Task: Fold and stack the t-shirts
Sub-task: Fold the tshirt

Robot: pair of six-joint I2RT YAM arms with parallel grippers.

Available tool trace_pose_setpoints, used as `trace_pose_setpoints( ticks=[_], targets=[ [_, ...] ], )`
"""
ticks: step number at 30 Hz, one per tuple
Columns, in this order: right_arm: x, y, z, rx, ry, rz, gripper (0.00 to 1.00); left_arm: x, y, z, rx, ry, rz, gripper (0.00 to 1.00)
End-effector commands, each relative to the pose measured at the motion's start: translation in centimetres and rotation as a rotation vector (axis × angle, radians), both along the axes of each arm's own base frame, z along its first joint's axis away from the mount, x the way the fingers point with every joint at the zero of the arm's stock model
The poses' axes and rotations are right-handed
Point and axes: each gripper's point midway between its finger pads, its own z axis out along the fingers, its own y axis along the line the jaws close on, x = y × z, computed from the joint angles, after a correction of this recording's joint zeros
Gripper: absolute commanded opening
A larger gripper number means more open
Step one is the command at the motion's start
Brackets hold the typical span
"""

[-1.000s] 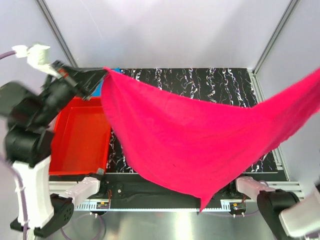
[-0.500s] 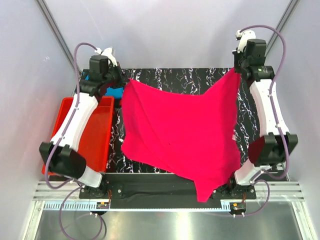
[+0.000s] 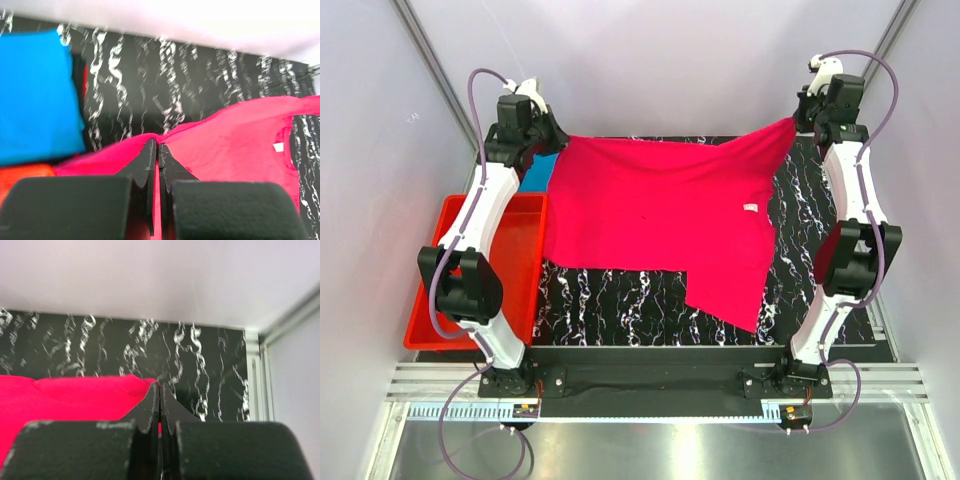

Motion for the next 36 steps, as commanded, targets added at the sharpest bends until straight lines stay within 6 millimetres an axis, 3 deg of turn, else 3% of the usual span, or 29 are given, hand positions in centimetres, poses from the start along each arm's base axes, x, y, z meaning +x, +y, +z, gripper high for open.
trace_pose_setpoints(
  ticks=[1,6,7,9,10,12,16,19,23,24,26,27,29,30,32,33,36],
  targets=[
    [1.9,0.7,5.1,0.009,-0.167,0.061,0.0,2.0,-1.1,4.3,-0.005,-0.171,-0.067,0.0],
    [2.4,0.7,1.9,0.043,-0.127,0.071,0.0,3.7,-1.3,3.1,0.038,-0.171,-0.092,0.0],
    [2.2,0.7,1.2,0.059,-0.105,0.068,0.0,4.4,-1.0,1.3,0.067,-0.137,-0.093,0.0],
    [1.9,-0.2,0.0,0.071,-0.065,0.04,0.0,5.5,-0.5,1.0,0.109,-0.133,-0.101,0.0],
    [1.6,-0.8,-0.2,0.072,-0.053,0.014,0.0,6.3,-0.4,-0.6,0.12,-0.106,-0.1,0.0],
    [0.7,-2.2,-1.5,0.079,-0.018,-0.046,0.0,7.3,0.5,-0.9,0.126,-0.112,-0.08,0.0],
    [-1.1,-4.0,-1.3,0.097,0.001,-0.124,0.0,8.4,0.7,-2.9,0.099,-0.083,-0.092,0.0],
    [-1.1,-4.8,-2.0,0.1,0.022,-0.156,0.0,8.6,0.4,-3.9,0.084,-0.073,-0.099,0.0],
    [-1.6,-1.6,-4.6,0.335,0.126,-0.115,0.0,8.6,-0.1,-5.3,0.055,-0.056,-0.112,0.0],
    [-2.4,-1.0,-6.8,0.395,0.185,-0.131,0.0,8.6,-0.2,-5.3,0.051,-0.063,-0.114,0.0],
    [-3.0,1.3,-7.5,0.541,0.203,-0.095,0.0,8.5,-0.3,-5.6,0.04,-0.059,-0.117,0.0],
    [-4.1,2.0,-10.1,0.594,0.259,-0.102,0.0,8.4,-0.4,-5.8,0.039,-0.052,-0.118,0.0],
    [-4.7,3.1,-10.9,0.685,0.267,-0.105,0.0,8.3,-0.3,-6.2,0.043,-0.041,-0.119,0.0],
    [-5.7,3.4,-13.0,0.711,0.316,-0.128,0.0,8.2,-0.3,-6.5,0.044,-0.031,-0.12,0.0],
    [-6.7,4.1,-14.2,0.76,0.349,-0.151,0.0,7.9,-0.3,-6.6,0.048,-0.026,-0.123,0.0],
    [-7.8,4.6,-16.0,0.771,0.396,-0.169,0.0,7.7,-0.3,-7.0,0.047,-0.015,-0.123,0.0],
    [-9.6,4.9,-18.8,0.777,0.474,-0.231,0.0,6.9,-0.9,-6.9,0.02,-0.008,-0.142,0.0]
  ],
)
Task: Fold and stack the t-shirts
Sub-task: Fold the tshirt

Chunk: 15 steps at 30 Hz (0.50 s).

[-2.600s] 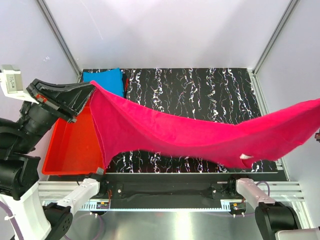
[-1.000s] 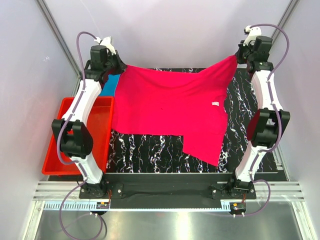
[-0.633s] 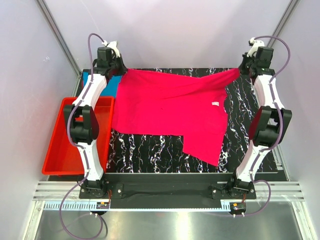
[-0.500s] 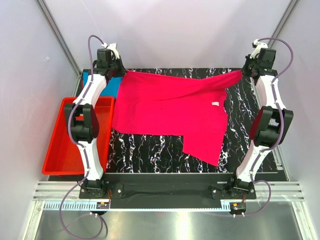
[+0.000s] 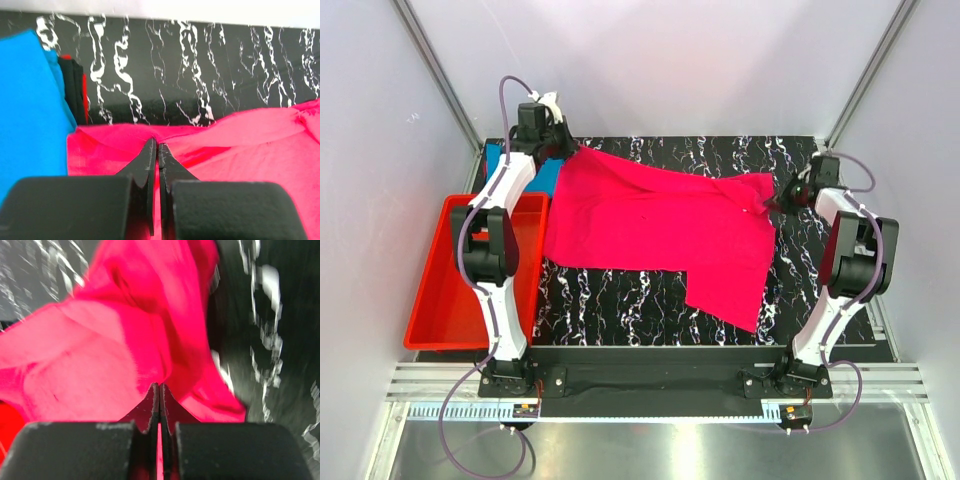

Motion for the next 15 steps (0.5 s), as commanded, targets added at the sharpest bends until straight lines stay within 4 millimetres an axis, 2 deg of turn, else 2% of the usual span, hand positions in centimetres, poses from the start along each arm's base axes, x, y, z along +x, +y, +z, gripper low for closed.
trace_pose_setpoints(
  ticks=[1,3,4,7,9,10,12,13,14,15],
  targets=[
    [-0.3,1.5,1.7,0.07,-0.026,-0.039,0.0,-1.1,-0.9,2.4,-0.046,-0.052,-0.032,0.0],
    [-0.8,2.0,0.5,0.063,0.005,-0.033,0.0,-1.7,-1.7,2.3,-0.056,-0.046,-0.036,0.0],
    [-1.4,2.6,-0.9,0.05,0.057,-0.022,0.0,-2.3,-2.0,2.4,-0.063,-0.042,-0.042,0.0],
    [-2.6,2.1,-3.5,0.019,0.156,-0.058,0.0,-3.4,-3.2,2.5,-0.065,-0.037,-0.057,0.0],
    [-2.9,1.2,-4.5,-0.027,0.195,-0.082,0.0,-4.3,-4.1,2.5,-0.062,-0.022,-0.065,0.0],
    [-3.7,0.7,-5.6,-0.062,0.25,-0.081,0.0,-4.5,-4.3,2.5,-0.061,-0.019,-0.068,0.0],
    [-3.4,-0.8,-5.8,-0.143,0.273,-0.104,0.0,-5.1,-4.5,2.3,-0.054,-0.001,-0.044,0.0],
    [-4.2,-1.3,-6.7,-0.178,0.326,-0.092,0.0,-5.3,-4.5,2.1,-0.054,0.013,-0.036,0.0],
    [-4.0,-2.2,-6.6,-0.221,0.333,-0.112,0.0,-5.7,-4.6,1.6,-0.061,0.031,-0.036,0.0],
    [-4.2,-2.4,-7.1,-0.234,0.352,-0.107,0.0,-5.9,-4.9,2.0,-0.081,0.028,-0.036,0.0]
  ],
)
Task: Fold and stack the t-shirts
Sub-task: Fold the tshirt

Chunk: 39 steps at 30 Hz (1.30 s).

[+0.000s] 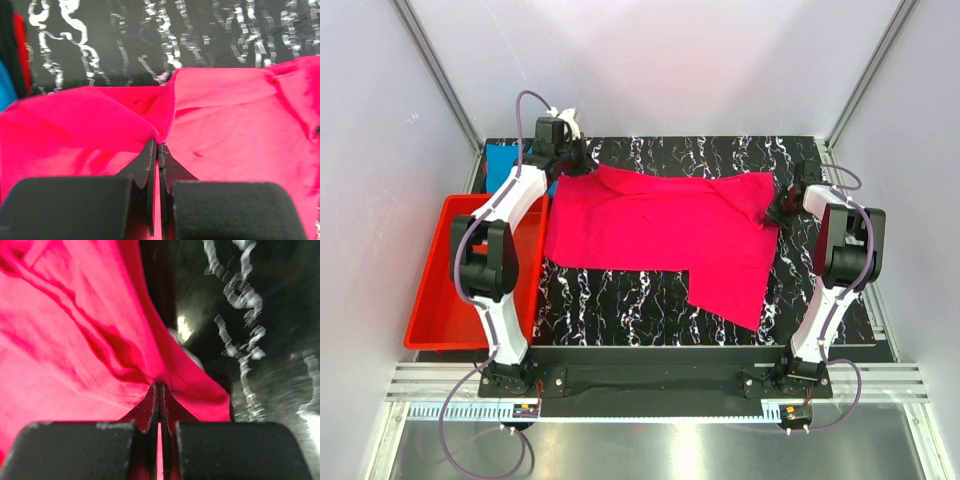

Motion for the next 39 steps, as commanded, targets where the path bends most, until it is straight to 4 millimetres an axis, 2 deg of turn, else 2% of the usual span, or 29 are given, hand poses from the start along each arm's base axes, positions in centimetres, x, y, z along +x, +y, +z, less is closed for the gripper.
trace_pose_setpoints(
  ticks=[1,5,6,10,13,16,18,21,22,23,25,26,27,28,29,30,33,35,36,38,39],
  targets=[
    [-1.2,-3.6,-1.2,-0.195,0.107,-0.017,0.0,-0.6,-0.1,3.7,-0.047,-0.071,0.029,0.0],
    [-1.3,-5.3,-1.8,-0.285,0.143,-0.012,0.0,-1.3,-2.1,3.9,-0.063,-0.074,-0.01,0.0],
    [-1.8,-5.9,-2.3,-0.309,0.18,-0.011,0.0,-1.6,-2.8,4.0,-0.07,-0.074,-0.026,0.0],
    [-2.2,-9.0,-1.6,-0.372,0.203,-0.074,0.0,-2.8,-6.1,4.2,-0.101,-0.07,-0.095,0.0],
    [-3.2,-11.3,-0.7,-0.388,0.207,-0.131,0.0,-3.1,-7.3,4.2,-0.08,-0.068,-0.11,0.0],
    [-3.7,-12.6,0.6,-0.422,0.203,-0.149,0.0,-3.0,-6.9,2.9,-0.037,-0.029,-0.086,0.0],
    [-3.2,-12.8,1.9,-0.44,0.163,-0.136,0.0,-2.7,-6.4,2.7,-0.027,-0.029,-0.066,0.0],
    [-1.1,-12.9,4.4,-0.447,0.068,-0.096,0.0,-1.4,-5.0,3.5,-0.038,-0.055,-0.043,0.0],
    [-0.6,-13.2,5.2,-0.459,0.054,-0.092,0.0,-0.6,-3.9,3.8,-0.034,-0.066,-0.02,0.0],
    [1.1,-13.8,7.6,-0.484,0.0,-0.099,0.0,0.5,-3.6,4.8,-0.03,-0.086,-0.009,0.0],
    [2.1,-14.8,9.2,-0.524,-0.01,-0.099,0.0,2.1,-1.8,5.6,-0.01,-0.105,0.024,0.0],
    [3.9,-15.4,11.9,-0.548,-0.076,-0.113,0.0,2.9,-1.4,4.7,-0.005,-0.087,0.027,0.0],
    [4.6,-15.7,12.5,-0.563,-0.095,-0.102,0.0,3.9,-1.2,6.5,-0.014,-0.131,0.018,0.0],
    [5.3,-16.0,13.5,-0.578,-0.123,-0.1,0.0,4.5,-0.6,6.7,-0.012,-0.141,0.021,0.0],
    [6.5,-16.3,15.4,-0.596,-0.175,-0.1,0.0,5.1,-0.5,6.1,-0.002,-0.138,0.013,0.0],
    [7.5,-16.5,16.0,-0.616,-0.211,-0.079,0.0,5.7,-0.3,7.0,-0.002,-0.166,0.01,0.0],
    [9.9,-16.9,18.8,-0.664,-0.338,-0.038,0.0,7.1,-0.3,6.5,-0.004,-0.196,-0.01,0.0],
    [11.1,-16.7,19.6,-0.675,-0.4,-0.004,0.0,8.0,-0.2,5.6,-0.009,-0.2,-0.019,0.0],
    [12.0,-16.7,20.5,-0.698,-0.453,0.021,0.0,8.4,-0.2,5.8,-0.016,-0.21,-0.025,0.0],
    [13.1,-16.4,21.2,-0.695,-0.506,0.047,0.0,9.2,0.1,4.6,-0.019,-0.203,-0.022,0.0],
    [13.9,-16.5,21.3,-0.703,-0.531,0.056,0.0,9.5,0.0,4.7,-0.025,-0.211,-0.03,0.0]
  ],
)
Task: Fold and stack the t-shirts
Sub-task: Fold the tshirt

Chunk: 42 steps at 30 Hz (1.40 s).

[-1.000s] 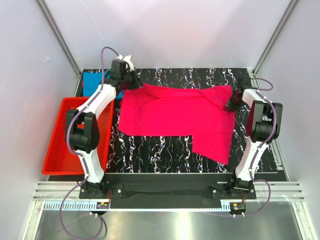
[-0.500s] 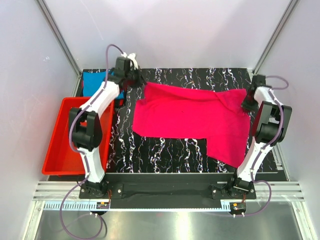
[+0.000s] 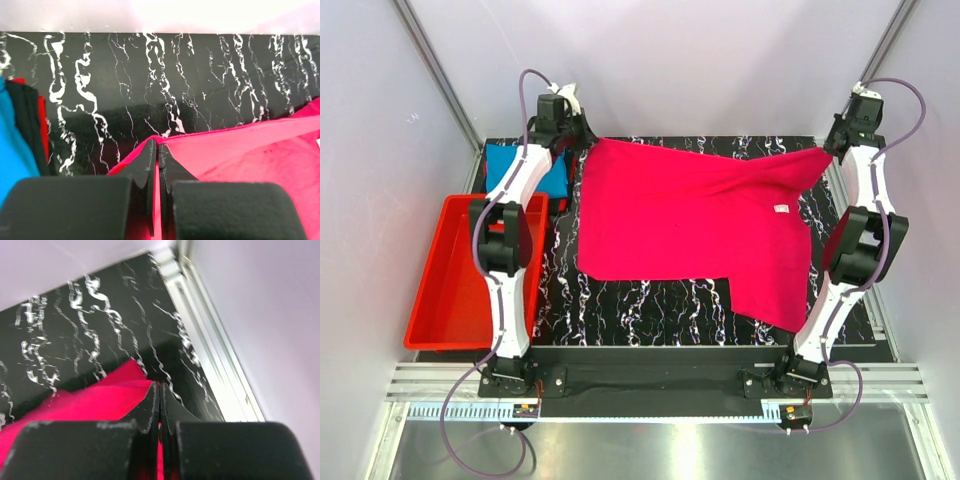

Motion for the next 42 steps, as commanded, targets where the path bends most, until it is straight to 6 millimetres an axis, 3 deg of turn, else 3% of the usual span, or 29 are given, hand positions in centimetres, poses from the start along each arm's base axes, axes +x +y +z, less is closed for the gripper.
trace_pose_setpoints(
  ticks=[1,8,13,17,19,27,31,38,42],
  targets=[
    [3.6,0.4,2.8,-0.077,-0.136,0.127,0.0,2.2,-0.2,2.0,-0.014,-0.112,-0.041,0.0],
    [6.4,1.8,2.7,-0.069,-0.254,0.242,0.0,3.9,1.5,0.6,0.018,-0.128,0.006,0.0],
    [7.6,1.4,4.0,-0.102,-0.307,0.248,0.0,4.7,3.4,1.2,-0.009,-0.137,0.023,0.0],
    [7.6,2.1,5.2,-0.132,-0.344,0.294,0.0,4.2,3.2,2.0,-0.025,-0.152,-0.038,0.0],
    [7.3,2.1,4.7,-0.142,-0.34,0.304,0.0,3.9,3.3,2.3,-0.024,-0.154,-0.056,0.0],
    [6.2,2.8,5.5,-0.202,-0.333,0.374,0.0,1.6,2.5,1.7,0.001,-0.124,-0.179,0.0],
    [4.3,3.9,5.0,-0.196,-0.311,0.413,0.0,0.4,2.3,1.2,0.023,-0.091,-0.225,0.0],
    [1.8,3.1,5.1,-0.3,-0.266,0.399,0.0,-2.1,2.8,0.0,0.111,-0.035,-0.305,0.0],
    [0.0,3.8,3.9,-0.28,-0.219,0.416,0.0,-3.2,3.0,-0.3,0.146,-0.006,-0.335,0.0]
  ],
)
